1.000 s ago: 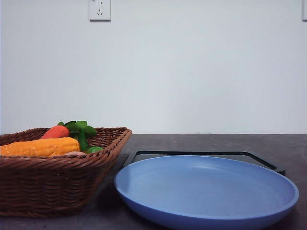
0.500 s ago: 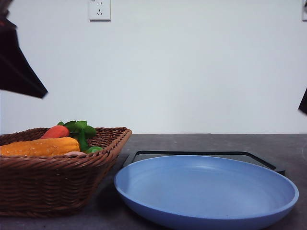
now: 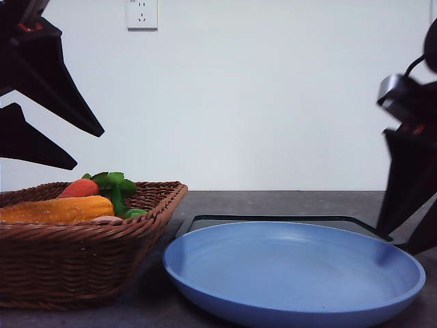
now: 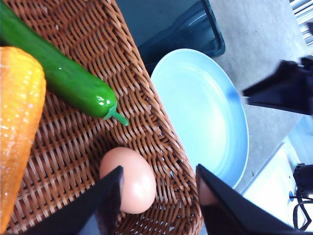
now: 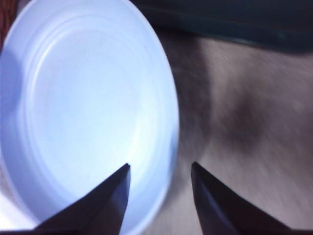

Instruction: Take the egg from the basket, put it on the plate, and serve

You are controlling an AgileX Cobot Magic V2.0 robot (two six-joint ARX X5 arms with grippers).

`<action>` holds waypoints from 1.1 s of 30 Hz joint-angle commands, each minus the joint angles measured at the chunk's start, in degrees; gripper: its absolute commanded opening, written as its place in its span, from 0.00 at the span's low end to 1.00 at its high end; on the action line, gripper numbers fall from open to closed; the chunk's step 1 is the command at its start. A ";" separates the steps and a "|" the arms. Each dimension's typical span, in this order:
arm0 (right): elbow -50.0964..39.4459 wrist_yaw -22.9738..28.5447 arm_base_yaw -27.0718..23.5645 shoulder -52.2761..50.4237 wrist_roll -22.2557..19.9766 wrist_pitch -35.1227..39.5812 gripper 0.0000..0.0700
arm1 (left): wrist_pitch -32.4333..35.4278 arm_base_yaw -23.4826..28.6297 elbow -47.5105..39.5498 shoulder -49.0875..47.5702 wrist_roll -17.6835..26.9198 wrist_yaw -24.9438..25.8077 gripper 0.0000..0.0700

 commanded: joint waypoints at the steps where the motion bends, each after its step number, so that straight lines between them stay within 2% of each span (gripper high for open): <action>1: 0.59 -0.15 0.63 1.95 1.07 1.49 0.37 | 0.48 -0.26 0.87 0.63 0.17 0.20 0.45; 5: 0.59 -0.15 1.25 4.96 2.12 3.61 0.30 | 0.47 -0.26 0.87 0.63 0.17 0.15 0.44; 10: 0.59 -0.13 1.27 5.86 3.41 4.40 0.05 | 0.46 -0.26 0.87 0.63 0.13 0.15 0.45; 12: 0.59 -0.12 1.24 5.84 3.46 4.40 0.00 | 0.46 -0.26 0.87 0.63 0.05 0.15 0.45; 15: 0.60 -0.13 1.20 5.67 3.64 3.99 0.00 | 0.44 -0.26 0.87 0.63 -0.80 0.15 0.46; 19: 0.63 -0.09 1.04 4.18 3.65 2.08 0.00 | 0.21 -0.36 0.87 0.63 -2.69 0.15 0.66; 20: 0.63 -0.09 0.88 3.46 3.64 1.46 0.00 | 0.17 -0.54 0.87 0.63 -2.79 0.14 0.68; 26: 0.63 1.34 -0.88 -2.12 3.48 -3.66 0.00 | 0.06 -2.65 0.87 0.63 -5.69 -0.38 0.68; 33: 0.63 3.32 -4.36 -8.96 2.95 -7.04 0.00 | -0.22 -7.51 0.90 1.87 -6.41 -9.84 0.67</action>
